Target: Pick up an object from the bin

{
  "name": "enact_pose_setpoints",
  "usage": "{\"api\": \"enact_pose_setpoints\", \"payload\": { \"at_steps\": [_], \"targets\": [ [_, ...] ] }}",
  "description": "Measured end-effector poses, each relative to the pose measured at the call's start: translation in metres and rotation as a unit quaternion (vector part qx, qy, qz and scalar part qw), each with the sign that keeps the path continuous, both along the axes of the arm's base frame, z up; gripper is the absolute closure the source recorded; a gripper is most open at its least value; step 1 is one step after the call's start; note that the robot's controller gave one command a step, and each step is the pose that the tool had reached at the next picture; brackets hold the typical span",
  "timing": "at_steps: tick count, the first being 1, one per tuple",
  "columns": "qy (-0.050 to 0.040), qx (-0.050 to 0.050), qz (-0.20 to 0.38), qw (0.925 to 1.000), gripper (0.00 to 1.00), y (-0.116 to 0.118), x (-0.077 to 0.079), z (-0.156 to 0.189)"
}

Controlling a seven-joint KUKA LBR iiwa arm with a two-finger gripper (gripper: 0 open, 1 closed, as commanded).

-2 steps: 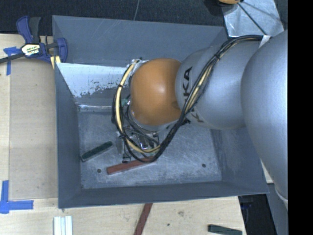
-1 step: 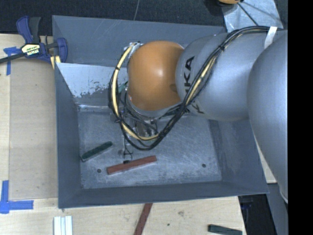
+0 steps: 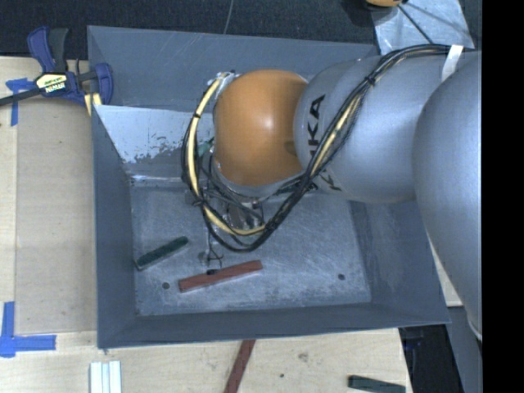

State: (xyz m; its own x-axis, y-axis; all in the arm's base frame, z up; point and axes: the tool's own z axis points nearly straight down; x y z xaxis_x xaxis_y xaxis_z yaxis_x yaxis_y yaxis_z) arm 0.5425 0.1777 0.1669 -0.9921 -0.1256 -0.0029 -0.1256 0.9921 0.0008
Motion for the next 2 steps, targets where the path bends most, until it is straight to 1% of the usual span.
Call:
{"api": "enact_pose_setpoints", "payload": {
  "at_steps": [1,2],
  "targets": [
    [-0.002,0.001,-0.006,1.0,1.0,0.0139,-0.015,-0.0928],
    [-0.002,0.001,-0.006,1.0,1.0,0.0138,-0.015,-0.0928]
  ]
}}
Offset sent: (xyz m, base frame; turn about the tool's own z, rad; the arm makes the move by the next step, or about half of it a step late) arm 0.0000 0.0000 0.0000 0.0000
